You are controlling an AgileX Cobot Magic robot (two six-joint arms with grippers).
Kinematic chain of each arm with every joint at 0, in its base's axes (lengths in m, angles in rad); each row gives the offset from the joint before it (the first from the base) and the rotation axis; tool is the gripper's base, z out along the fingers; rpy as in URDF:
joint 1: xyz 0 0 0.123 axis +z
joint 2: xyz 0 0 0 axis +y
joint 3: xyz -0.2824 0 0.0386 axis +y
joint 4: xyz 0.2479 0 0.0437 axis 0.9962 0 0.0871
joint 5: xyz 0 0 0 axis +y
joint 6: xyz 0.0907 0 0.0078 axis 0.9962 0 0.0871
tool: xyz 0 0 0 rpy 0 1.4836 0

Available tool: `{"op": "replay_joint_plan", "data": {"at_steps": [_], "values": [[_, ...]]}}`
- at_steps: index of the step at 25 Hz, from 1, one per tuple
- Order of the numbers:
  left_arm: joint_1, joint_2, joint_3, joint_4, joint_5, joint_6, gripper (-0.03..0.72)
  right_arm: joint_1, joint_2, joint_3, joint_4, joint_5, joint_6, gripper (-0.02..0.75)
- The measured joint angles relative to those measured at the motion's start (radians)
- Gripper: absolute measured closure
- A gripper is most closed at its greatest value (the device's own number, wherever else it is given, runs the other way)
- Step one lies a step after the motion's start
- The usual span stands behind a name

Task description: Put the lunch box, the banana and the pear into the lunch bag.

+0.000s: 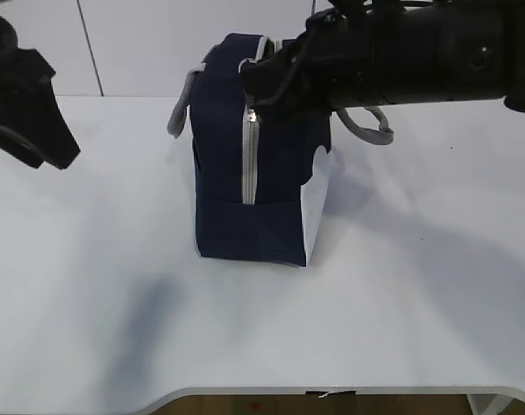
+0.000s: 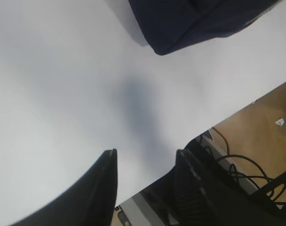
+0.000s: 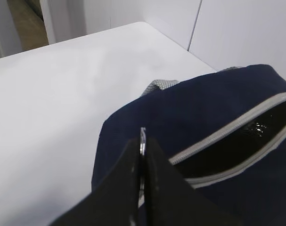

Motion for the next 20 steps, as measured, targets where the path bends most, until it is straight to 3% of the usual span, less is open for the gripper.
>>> {"op": "replay_joint_plan", "data": {"at_steps": [6,12,20], "values": [[0.000,0.000,0.101,-0.051,-0.108,0.084,0.369,0.000,0.019,-0.020,0.000,0.012,0.002,0.731],[0.000,0.000,0.186,-0.207,-0.278,0.258,0.357,0.000,0.019,-0.026,-0.001,0.018,0.002,0.731],[-0.001,0.031,0.215,-0.411,-0.368,0.503,0.265,0.000,0.019,-0.026,-0.002,0.020,0.004,0.731]]}}
